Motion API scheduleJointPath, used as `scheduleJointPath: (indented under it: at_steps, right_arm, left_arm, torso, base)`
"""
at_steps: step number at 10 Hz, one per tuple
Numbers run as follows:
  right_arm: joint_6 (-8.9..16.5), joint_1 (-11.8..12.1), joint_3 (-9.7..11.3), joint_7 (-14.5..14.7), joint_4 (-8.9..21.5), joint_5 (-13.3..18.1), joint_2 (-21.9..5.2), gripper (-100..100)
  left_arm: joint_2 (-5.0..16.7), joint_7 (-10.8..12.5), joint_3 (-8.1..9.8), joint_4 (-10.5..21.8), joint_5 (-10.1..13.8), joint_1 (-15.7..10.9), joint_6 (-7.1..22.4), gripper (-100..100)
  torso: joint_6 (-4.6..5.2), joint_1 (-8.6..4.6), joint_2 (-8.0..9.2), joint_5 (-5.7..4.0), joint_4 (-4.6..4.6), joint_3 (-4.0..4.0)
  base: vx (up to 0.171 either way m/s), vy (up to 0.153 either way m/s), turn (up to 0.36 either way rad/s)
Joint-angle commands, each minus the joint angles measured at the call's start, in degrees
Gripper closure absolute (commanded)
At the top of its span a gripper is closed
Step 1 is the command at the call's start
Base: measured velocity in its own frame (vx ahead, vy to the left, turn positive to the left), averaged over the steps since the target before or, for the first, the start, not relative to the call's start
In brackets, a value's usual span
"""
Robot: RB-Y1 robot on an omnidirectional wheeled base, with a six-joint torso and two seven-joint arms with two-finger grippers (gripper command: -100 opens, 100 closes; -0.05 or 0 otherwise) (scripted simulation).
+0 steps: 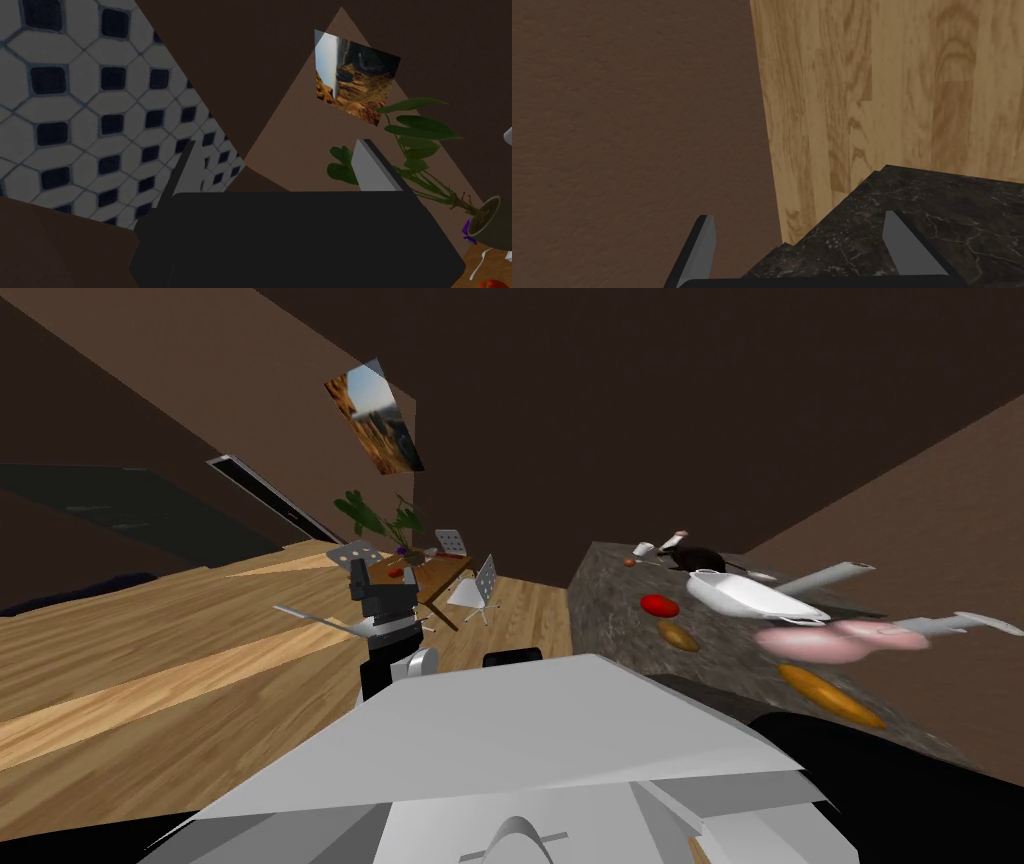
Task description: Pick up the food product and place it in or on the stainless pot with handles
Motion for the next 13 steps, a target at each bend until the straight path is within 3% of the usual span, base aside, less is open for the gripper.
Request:
scheduleJointPath:
  at_steps: [1, 7, 13]
  right_arm:
    - [-0.9, -0.7, 0.9, -0.3, 1.6, -0.1, -0.2, -100]
    - [-4.0, 2.4, 6.8, -8.3, 7.4, 2.8, -2.9, -100]
    - [-9.8, 2.5, 10.7, -15.7, 9.9, 3.9, -1.6, -100]
  left_arm:
    - [0.0, 0.0, 0.00, 0.0, 0.0, 0.0, 0.0, 0]
    - [0.0, 0.0, 0.00, 0.0, 0.0, 0.0, 0.0, 0]
    - [0.0, 0.0, 0.01, 0.0, 0.0, 0.0, 0.0, 0]
  torso:
    - [0.00, 0.00, 0.00, 0.00, 0.00, 0.00]
    - [-0.07, -0.21, -0.07, -0.05, -0.02, -0.04]
    - [-0.04, -0.49, 0.20, -0.12, 0.05, 0.12]
  base:
    - [0.028, 0.004, -0.053]
    - [0.071, -0.019, 0.365]
    - [0.016, -0.115, 0.315]
